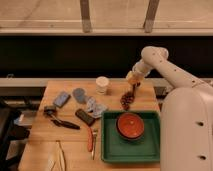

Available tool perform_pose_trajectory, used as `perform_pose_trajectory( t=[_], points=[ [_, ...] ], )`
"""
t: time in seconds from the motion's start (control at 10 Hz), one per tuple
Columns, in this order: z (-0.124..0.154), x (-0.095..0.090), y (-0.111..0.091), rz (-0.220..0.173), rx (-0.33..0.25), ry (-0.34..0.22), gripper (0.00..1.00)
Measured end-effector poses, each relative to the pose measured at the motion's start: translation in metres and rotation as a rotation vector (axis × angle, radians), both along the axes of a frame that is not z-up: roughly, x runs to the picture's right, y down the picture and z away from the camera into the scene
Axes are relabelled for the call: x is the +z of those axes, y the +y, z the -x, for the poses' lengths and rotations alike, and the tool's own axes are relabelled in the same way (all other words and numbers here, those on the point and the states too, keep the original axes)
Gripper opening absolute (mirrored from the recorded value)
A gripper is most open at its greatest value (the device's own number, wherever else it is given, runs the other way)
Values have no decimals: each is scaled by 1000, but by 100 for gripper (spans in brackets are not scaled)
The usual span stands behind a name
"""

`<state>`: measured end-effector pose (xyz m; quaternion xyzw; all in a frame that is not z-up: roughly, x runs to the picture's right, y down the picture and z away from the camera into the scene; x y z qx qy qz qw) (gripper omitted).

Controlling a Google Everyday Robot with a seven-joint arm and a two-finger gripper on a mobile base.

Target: Place apple in metal cup

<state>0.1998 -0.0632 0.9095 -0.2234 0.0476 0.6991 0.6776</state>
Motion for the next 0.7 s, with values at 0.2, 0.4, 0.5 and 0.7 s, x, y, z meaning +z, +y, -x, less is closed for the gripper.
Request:
perform_pose_trajectory(
  t=[0.2,0.4,0.5,0.7],
  points=[
    [-26,0,-16,-23,19,75,0],
    [-34,6,-29,-30,28,117,0],
    [-45,10,-31,-28,33,143,0],
    [-50,19,-30,-16,49,154,0]
  ],
)
